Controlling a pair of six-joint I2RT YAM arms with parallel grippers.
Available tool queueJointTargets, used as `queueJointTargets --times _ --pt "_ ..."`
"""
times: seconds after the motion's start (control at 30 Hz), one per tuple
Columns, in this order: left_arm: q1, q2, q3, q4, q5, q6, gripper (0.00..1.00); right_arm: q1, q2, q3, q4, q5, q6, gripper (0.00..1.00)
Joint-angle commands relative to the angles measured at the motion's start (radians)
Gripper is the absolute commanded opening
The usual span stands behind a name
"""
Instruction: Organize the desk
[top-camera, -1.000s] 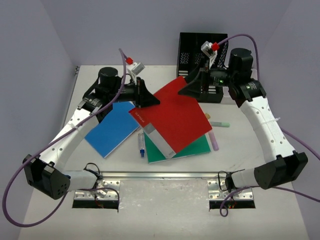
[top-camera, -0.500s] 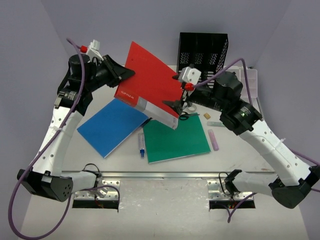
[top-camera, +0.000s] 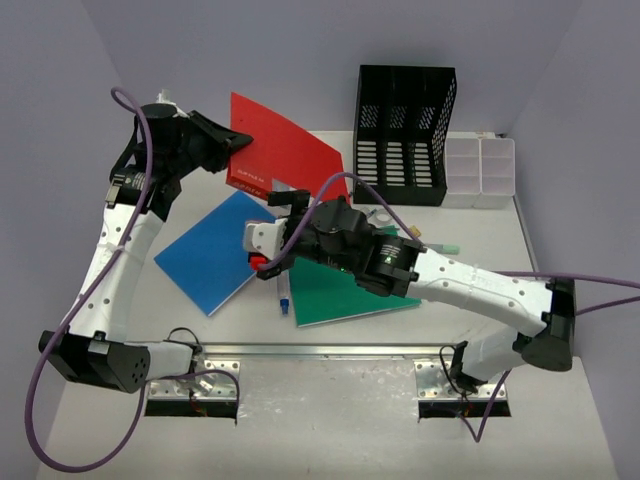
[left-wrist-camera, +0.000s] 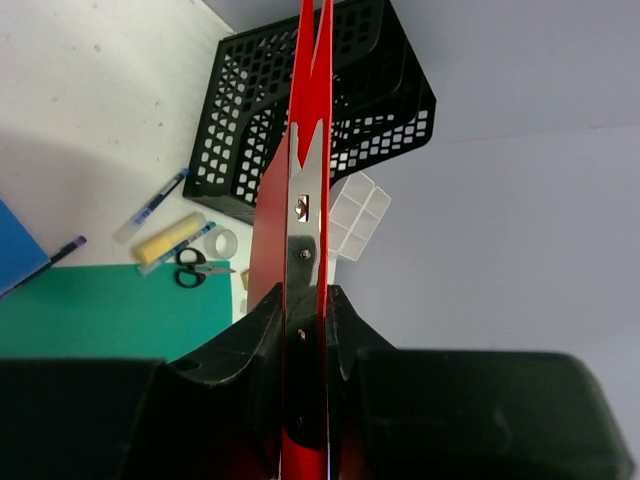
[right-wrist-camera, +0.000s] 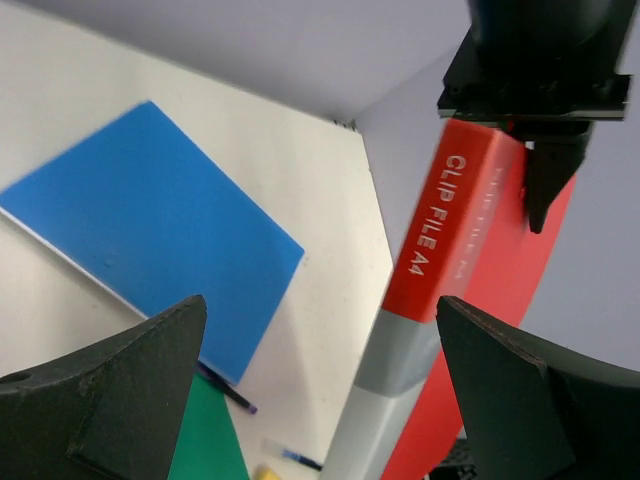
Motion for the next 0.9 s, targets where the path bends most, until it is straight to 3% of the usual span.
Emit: queueJointTargets --times 0.0,0.17,0.23,0.3,0.47,0.6,0.73,0.87 --pt "0.005 -0.015 0.039 0.033 -0.013 -0.097 0.00 0.005 0.088 0.120 0.131 0.191 -0.101 0.96" --pt "0.005 -0.023 0.046 0.002 -0.054 -0.092 0.00 -0.001 0.145 0.129 0.237 0.270 -0.193 0.88" --pt "0.005 -0.030 0.039 -0.013 -0.077 -0.093 0.00 -0.016 0.166 0.152 0.244 0.292 -0.210 0.77" --pt "0.003 -0.033 0.038 -0.018 -0.089 -0.090 0.00 -0.027 0.182 0.175 0.242 0.307 -0.216 0.76" --pt "-0.002 -0.040 0.037 -0.031 -0.111 -0.087 0.00 -0.065 0.243 0.265 0.162 0.323 -0.218 0.43" --pt "-0.008 -0.045 0.044 -0.037 -0.121 -0.079 0.00 -0.105 0.298 0.359 0.031 0.334 -0.179 0.33" --pt "-0.020 -0.048 0.042 -0.039 -0.142 -0.072 0.00 -0.146 0.329 0.418 -0.077 0.327 -0.143 0.02" --pt "-0.026 -0.054 0.026 -0.033 -0.159 -0.051 0.00 -0.182 0.308 0.432 -0.138 0.288 -0.089 0.00"
